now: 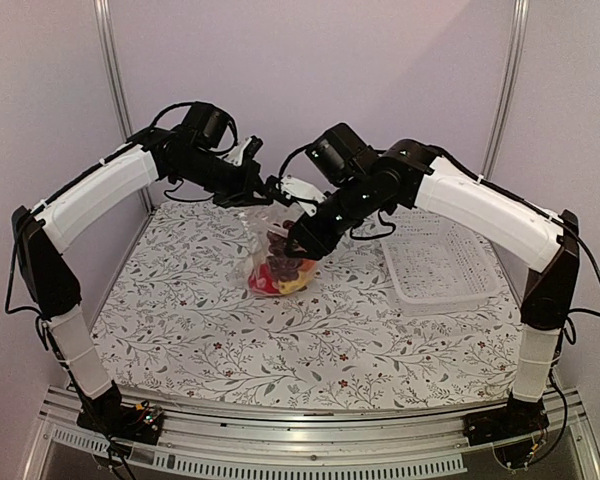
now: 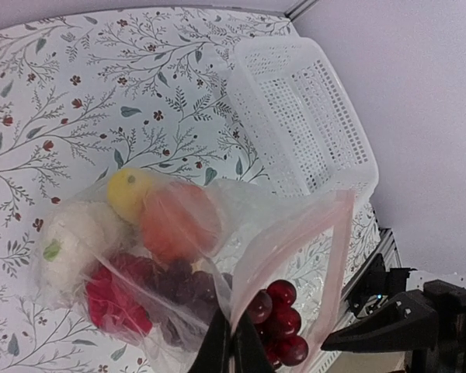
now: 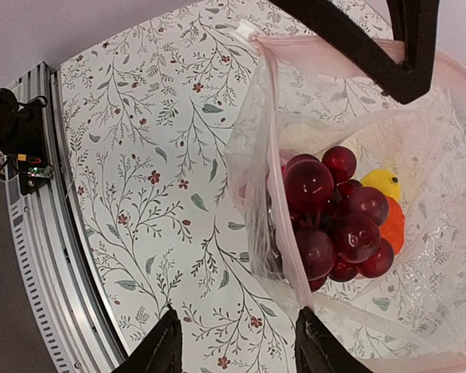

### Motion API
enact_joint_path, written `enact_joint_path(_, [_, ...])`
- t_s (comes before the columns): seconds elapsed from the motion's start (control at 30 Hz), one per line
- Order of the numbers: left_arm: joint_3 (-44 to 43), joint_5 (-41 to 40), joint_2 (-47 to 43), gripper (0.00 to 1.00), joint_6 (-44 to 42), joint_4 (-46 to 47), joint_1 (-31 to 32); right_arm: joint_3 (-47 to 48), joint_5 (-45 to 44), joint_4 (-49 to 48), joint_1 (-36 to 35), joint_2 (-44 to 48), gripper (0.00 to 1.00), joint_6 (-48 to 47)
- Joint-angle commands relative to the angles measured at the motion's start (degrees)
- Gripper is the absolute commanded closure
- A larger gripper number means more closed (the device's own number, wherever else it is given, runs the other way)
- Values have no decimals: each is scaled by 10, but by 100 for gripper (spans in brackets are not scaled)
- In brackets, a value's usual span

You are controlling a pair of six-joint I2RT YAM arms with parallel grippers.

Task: Place the food in the zip-top bag and seal the zipper
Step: Pass from the left arm to the right

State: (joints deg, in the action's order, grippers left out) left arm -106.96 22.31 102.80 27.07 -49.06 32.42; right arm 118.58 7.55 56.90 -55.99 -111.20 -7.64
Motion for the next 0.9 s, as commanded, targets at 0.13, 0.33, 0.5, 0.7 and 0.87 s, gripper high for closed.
enact_joint_path(0.13, [17, 11, -17, 99, 2, 9, -11, 10, -43, -46, -7, 24, 52, -54])
enact_joint_path(0.33, [14, 11, -17, 99, 4, 10, -11, -34, -51, -49, -7, 27, 51, -64])
enact_joint_path(0.5, [13, 10, -17, 99, 5, 10, -11, -51, -47, -43, -7, 26, 56, -66])
enact_joint_path(0.7, [12, 12, -16, 98, 5, 10, -11, -86, -44, -35, -7, 43, 88, -73])
enact_joint_path(0.87, [14, 46, -22, 99, -2, 31, -8, -28, -29, -33, -9, 50, 100, -73])
